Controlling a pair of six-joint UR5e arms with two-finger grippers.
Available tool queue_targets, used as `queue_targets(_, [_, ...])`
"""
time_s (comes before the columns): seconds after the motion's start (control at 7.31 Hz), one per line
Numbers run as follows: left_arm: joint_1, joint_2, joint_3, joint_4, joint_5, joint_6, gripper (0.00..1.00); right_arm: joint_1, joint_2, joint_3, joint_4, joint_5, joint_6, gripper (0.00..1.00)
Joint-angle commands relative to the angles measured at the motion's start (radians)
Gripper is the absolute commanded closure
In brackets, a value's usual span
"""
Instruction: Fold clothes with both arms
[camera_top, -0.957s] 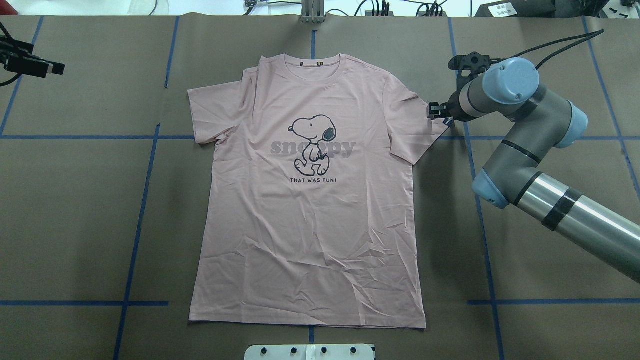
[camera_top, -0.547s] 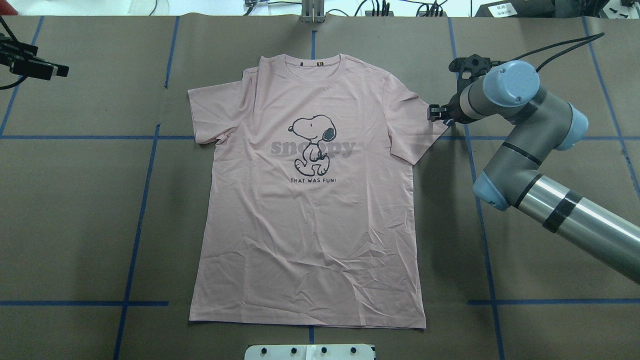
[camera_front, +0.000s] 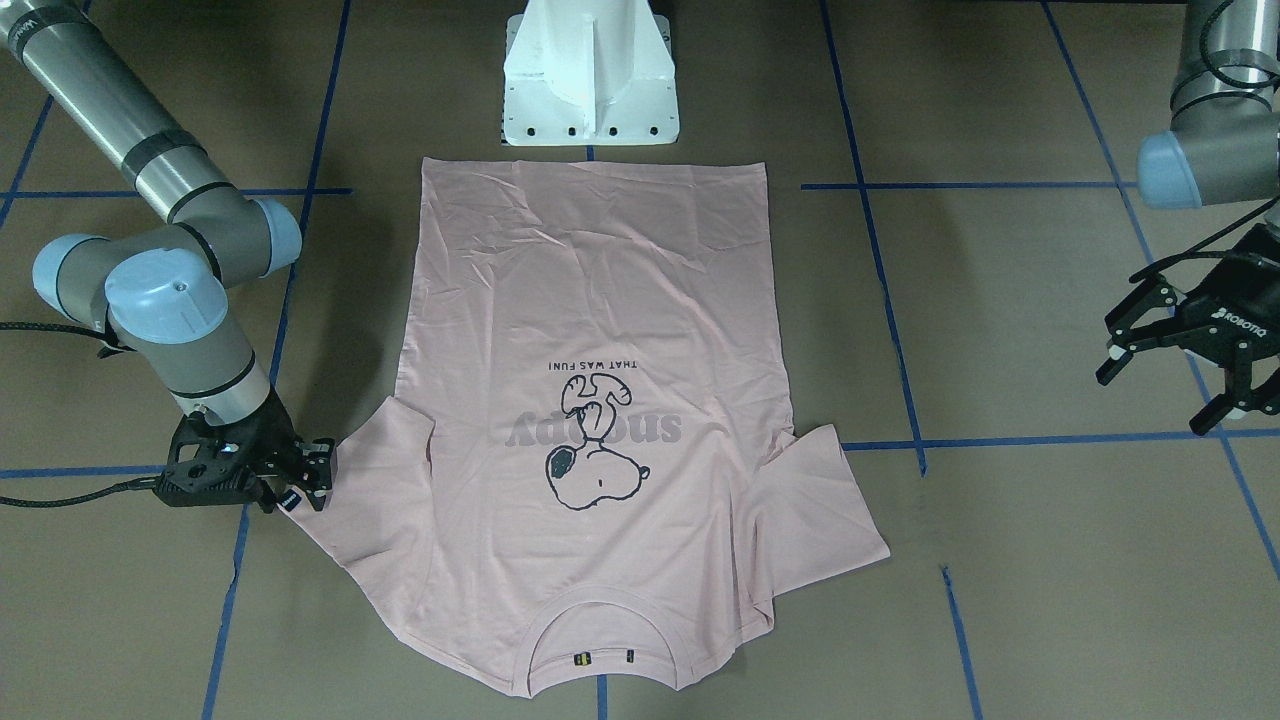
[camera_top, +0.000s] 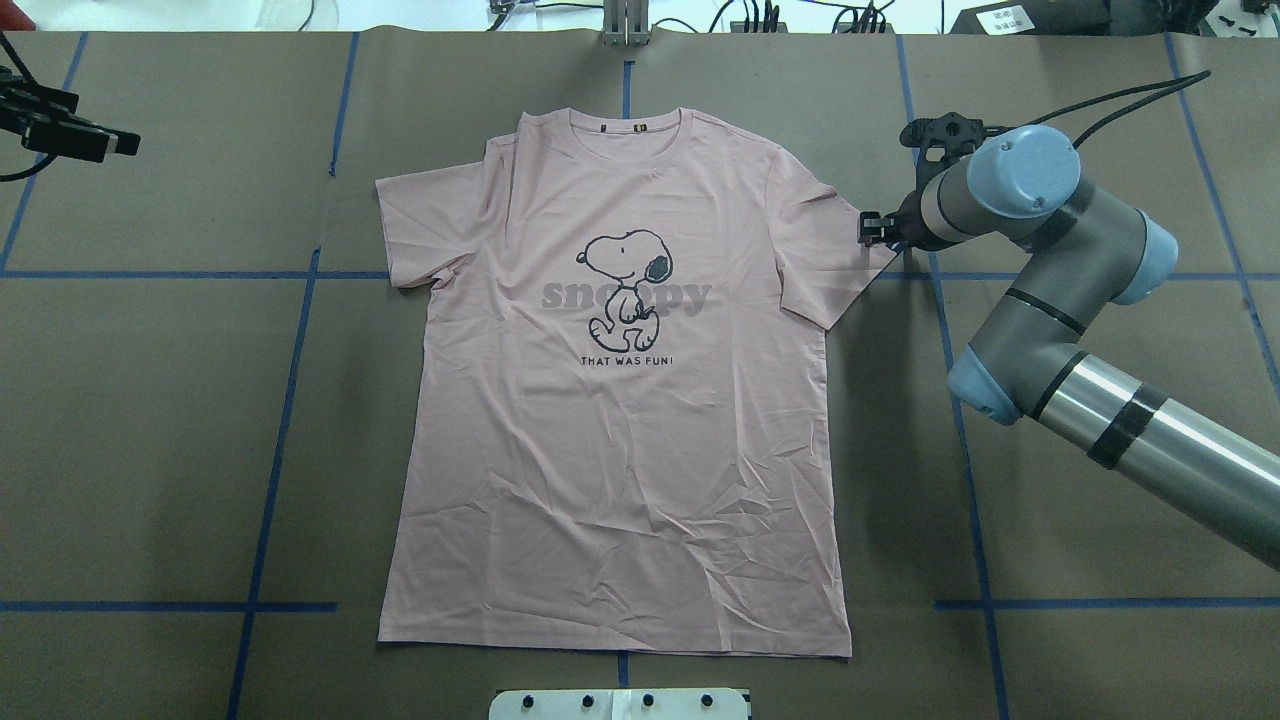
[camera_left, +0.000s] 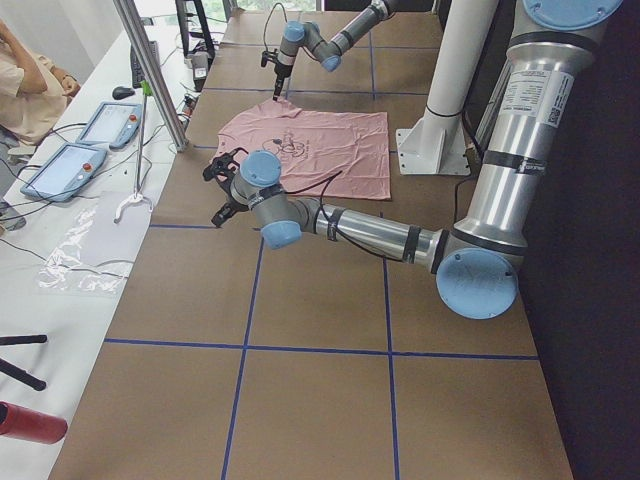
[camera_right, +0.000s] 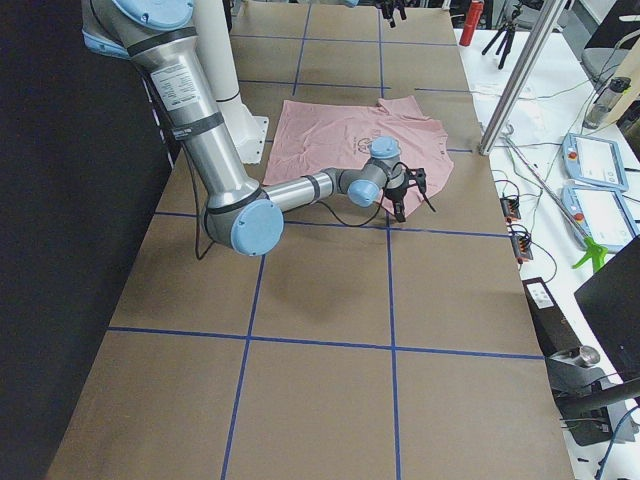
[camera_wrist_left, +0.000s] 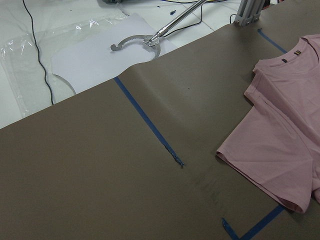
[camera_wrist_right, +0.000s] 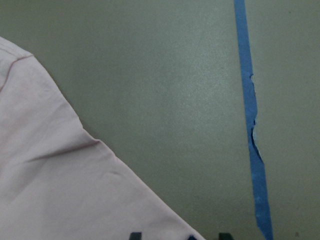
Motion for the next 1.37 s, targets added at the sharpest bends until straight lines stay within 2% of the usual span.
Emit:
queue_targets(0.0, [0.002,0.0,0.0,0.0,0.0,0.0,0.0,0.0,-0.006,-0.002,0.0,0.0,0.0,0.52])
queue_targets(0.14, [0.002,0.0,0.0,0.0,0.0,0.0,0.0,0.0,-0.006,-0.002,0.0,-0.002,0.006,0.84])
queue_targets(0.27, [0.002,0.0,0.0,0.0,0.0,0.0,0.0,0.0,-0.004,0.005,0.0,-0.012,0.027,1.0])
queue_targets(0.55, [0.002,0.0,0.002,0.0,0.0,0.0,0.0,-0.003,0.013,0.02,-0.005,-0.035,0.038,1.0])
queue_targets(0.82, [0.004,0.0,0.0,0.0,0.0,-0.002,0.0,-0.013,0.051,0.07,-0.053,-0.044,0.156,1.0])
queue_targets(1.09, [0.004,0.0,0.0,0.0,-0.002,-0.005,0.0,-0.09,0.208,0.061,-0.237,-0.15,0.289,1.0])
queue_targets(1.23, [0.004,-0.001,0.0,-0.002,-0.002,-0.005,0.0,-0.127,0.251,0.045,-0.268,-0.205,0.367,1.0])
